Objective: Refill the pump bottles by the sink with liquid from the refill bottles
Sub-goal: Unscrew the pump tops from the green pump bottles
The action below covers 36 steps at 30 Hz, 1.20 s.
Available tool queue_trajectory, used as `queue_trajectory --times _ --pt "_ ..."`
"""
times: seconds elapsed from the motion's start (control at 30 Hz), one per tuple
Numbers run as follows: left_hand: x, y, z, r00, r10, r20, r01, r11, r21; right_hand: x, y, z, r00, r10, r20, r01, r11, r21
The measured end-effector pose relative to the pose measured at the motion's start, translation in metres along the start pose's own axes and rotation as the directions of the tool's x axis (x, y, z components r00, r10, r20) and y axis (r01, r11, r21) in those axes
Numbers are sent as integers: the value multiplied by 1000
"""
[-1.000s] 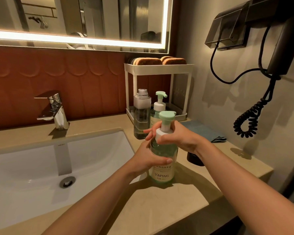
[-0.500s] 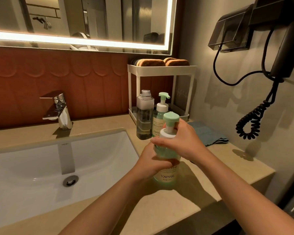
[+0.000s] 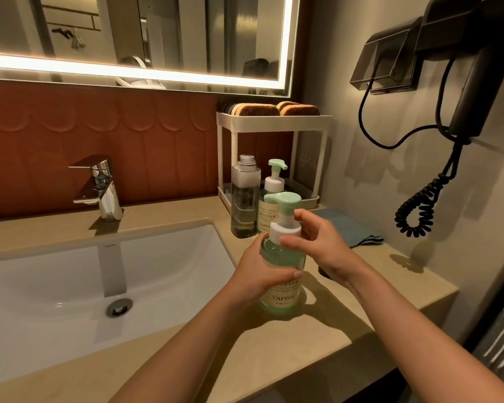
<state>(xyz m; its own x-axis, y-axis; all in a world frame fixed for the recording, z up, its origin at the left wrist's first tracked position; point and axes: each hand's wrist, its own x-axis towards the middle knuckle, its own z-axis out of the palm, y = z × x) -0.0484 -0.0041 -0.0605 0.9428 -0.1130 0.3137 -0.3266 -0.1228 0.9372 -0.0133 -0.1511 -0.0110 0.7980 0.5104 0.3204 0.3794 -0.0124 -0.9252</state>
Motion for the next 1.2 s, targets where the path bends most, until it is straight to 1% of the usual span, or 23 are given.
queue_trajectory --times 0.1,0.17,0.2,0.23,0.3,0.33,0.37,0.43,0.47,0.53,0.57,0.63,0.7,0.77,0.8,0.83,0.87,0.93,1.0,1.07,1.13,1.2 --pt "0 -1 0 1000 -12 -13 12 1000 -4 -1 1 -7 998 20 54 -23 999 46" --pt "0 -2 0 1000 -16 -22 17 1000 3 -5 1 -10 998 25 53 -29 997 78" --pt "0 -2 0 1000 -11 -24 11 1000 9 -8 0 -11 998 30 56 -34 997 64" --pt "0 -2 0 1000 -8 -26 8 1000 10 -11 -2 -11 997 40 72 -42 999 25" --pt "1 -1 1 1000 -8 -21 9 1000 9 -14 -6 -9 992 69 106 -54 988 -142" --pt "1 0 1 1000 -5 -15 6 1000 15 -14 -9 -4 994 70 79 -50 973 -225" --pt "1 0 1 1000 0 -10 1 1000 30 -12 -12 2 999 45 7 -41 959 -280" --pt "2 -2 2 1000 9 -11 -8 998 57 -6 -15 18 982 -61 -181 -11 927 -376" --pt "2 -2 2 1000 6 -16 -5 998 57 -3 -15 25 963 -118 -244 2 905 -426" --pt "2 -2 4 1000 -3 -28 5 998 62 0 -16 31 939 -182 -291 22 878 -478" --pt "2 -2 4 999 -4 -34 6 998 69 1 -16 29 941 -188 -282 33 880 -474" --pt "2 -3 3 999 -9 -43 11 998 66 -1 -18 19 970 -150 -192 53 899 -435" --pt "1 -3 3 999 -18 -41 21 999 49 -3 -20 7 996 -77 -42 60 946 -319" --pt "0 -2 3 999 -26 -36 28 998 47 -5 -21 -1 996 -15 84 28 986 -163" --pt "0 -2 3 999 -25 -35 26 998 48 -5 -21 -4 993 11 121 4 992 -123" --pt "0 -1 4 999 -18 -34 20 999 46 -6 -22 -4 990 34 136 -16 992 -125" --pt "0 0 4 999 -10 -32 12 999 46 -7 -21 -3 991 51 122 -30 986 -163" --pt "0 1 5 999 7 -33 -5 998 64 -8 -18 5 999 52 1 -49 959 -280" --pt "0 1 5 999 30 -34 -28 997 75 -7 -12 17 987 -20 -162 -43 926 -376" --pt "0 0 6 999 36 -39 -34 998 60 -5 -9 27 957 -124 -261 -6 895 -447" --pt "0 0 6 999 13 -48 -11 999 52 -4 -10 29 943 -172 -286 24 891 -454" --pt "1 -2 5 999 5 -53 -3 999 55 -5 -14 22 962 -134 -239 28 916 -401"
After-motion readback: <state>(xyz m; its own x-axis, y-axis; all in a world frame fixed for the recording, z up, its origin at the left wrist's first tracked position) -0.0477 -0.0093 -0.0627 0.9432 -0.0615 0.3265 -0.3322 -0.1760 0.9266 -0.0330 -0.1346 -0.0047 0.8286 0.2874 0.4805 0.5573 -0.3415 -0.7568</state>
